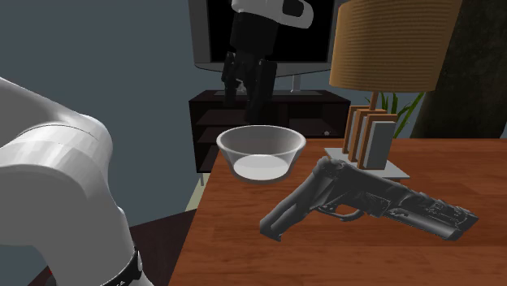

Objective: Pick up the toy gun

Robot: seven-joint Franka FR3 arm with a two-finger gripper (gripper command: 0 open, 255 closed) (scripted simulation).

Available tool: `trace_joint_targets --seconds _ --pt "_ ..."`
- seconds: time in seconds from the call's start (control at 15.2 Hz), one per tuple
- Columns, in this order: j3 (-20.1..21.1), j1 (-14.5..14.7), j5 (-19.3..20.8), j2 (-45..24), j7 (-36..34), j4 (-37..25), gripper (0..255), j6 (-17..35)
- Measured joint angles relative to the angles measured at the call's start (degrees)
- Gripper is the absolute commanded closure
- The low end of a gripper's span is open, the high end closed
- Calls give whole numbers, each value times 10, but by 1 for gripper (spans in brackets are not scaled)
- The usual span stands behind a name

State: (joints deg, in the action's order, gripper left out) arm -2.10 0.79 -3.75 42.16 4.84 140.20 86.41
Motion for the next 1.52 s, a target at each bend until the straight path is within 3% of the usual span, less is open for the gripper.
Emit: trace_joint_targets --seconds 0.26,0.92,1.52 --pt "-13 -16 12 -31 -4 -13 0 19" --pt "-71 -80 52 -193 -33 -119 0 81" --pt "-125 -128 62 -328 -51 -226 0 117"
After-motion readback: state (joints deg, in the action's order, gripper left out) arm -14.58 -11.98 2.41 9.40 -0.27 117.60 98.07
